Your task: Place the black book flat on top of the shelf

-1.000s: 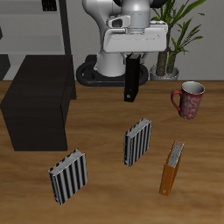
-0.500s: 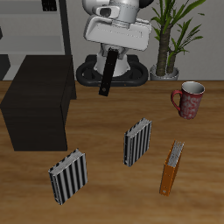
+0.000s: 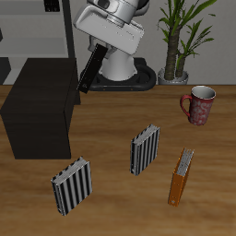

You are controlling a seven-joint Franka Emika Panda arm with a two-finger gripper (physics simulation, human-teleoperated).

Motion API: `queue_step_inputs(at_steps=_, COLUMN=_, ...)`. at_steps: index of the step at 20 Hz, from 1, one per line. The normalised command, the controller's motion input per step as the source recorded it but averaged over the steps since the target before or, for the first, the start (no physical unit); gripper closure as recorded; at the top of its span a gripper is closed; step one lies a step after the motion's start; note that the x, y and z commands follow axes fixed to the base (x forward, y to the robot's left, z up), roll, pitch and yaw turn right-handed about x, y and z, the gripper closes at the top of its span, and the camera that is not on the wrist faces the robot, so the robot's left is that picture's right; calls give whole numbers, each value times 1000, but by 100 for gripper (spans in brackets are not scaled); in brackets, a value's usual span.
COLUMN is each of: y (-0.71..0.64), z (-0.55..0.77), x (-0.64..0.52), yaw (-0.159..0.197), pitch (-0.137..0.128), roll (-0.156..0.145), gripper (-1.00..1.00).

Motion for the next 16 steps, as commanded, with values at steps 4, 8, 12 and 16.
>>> queue_step_inputs(at_steps=4, y=-332, z=154, x=9, yaw=21, pitch=-33, roll=-125, gripper=100)
queue_step_inputs(at_steps=8, y=-473, z=16, x=98, yaw=27, pitch=-6, roll=-174, gripper=100)
queue_step_inputs(at_steps=12, y=-284, z=-86, x=-16, yaw=-1, pitch=21, roll=-145, gripper=100)
queue_step_inputs(at_steps=16, y=-186, z=-117, x=15, yaw=5, pitch=40, roll=-79, gripper=100)
